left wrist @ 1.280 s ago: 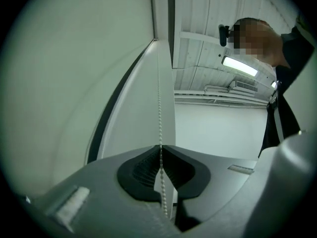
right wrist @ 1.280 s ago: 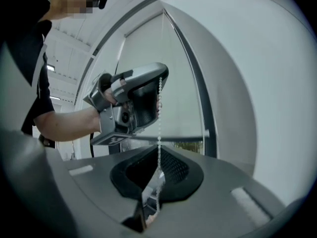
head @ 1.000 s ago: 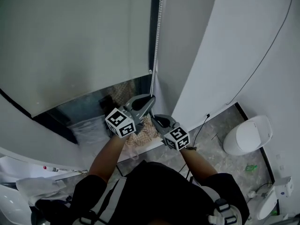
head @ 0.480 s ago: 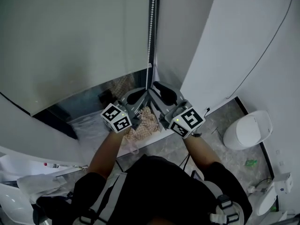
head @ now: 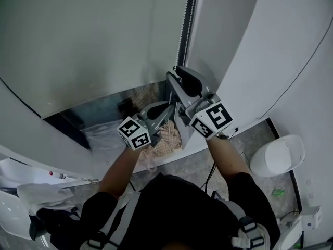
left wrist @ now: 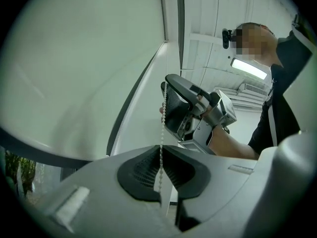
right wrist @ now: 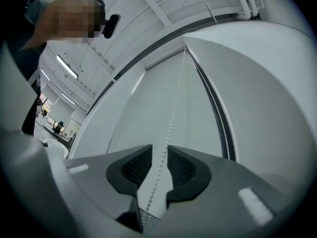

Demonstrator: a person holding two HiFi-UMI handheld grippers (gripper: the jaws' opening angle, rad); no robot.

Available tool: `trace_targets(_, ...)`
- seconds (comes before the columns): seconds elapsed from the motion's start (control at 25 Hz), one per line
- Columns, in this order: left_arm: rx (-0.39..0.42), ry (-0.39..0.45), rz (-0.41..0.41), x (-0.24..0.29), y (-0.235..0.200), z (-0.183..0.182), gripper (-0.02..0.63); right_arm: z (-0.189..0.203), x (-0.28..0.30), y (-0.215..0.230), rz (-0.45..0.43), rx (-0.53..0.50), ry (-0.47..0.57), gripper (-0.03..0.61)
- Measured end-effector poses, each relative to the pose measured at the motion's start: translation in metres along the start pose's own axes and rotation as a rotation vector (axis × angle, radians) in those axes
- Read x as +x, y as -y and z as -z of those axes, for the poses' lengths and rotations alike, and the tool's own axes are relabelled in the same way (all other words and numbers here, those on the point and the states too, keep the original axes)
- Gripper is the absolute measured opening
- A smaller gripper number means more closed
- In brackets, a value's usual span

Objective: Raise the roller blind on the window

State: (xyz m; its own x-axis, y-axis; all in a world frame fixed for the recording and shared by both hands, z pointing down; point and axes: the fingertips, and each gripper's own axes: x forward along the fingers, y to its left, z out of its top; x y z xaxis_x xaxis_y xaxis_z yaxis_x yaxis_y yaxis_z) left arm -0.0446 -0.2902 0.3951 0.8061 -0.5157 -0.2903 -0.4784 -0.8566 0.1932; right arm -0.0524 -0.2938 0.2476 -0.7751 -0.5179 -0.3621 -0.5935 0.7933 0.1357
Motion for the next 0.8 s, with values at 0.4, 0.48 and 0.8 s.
trace_targets(0.4,-0.027,0.012,0.007,-0.001,0.002,0.007,0.015,0.003,-0.012,0.011,0.067,-0.003,0.009,0.012)
trace_targets(0.48,-0.037,-0.029,-0.013,0.002,-0.001,0.022,0.015,0.015,-0.018,0.013,0.076,0.019,-0.013,0.011)
trace_targets(0.8,-0.198,-0.278,-0.135,-0.013,-0.023,0.137,0.017,0.127,-0.060,0.012,0.110,0.065,-0.249,0.011)
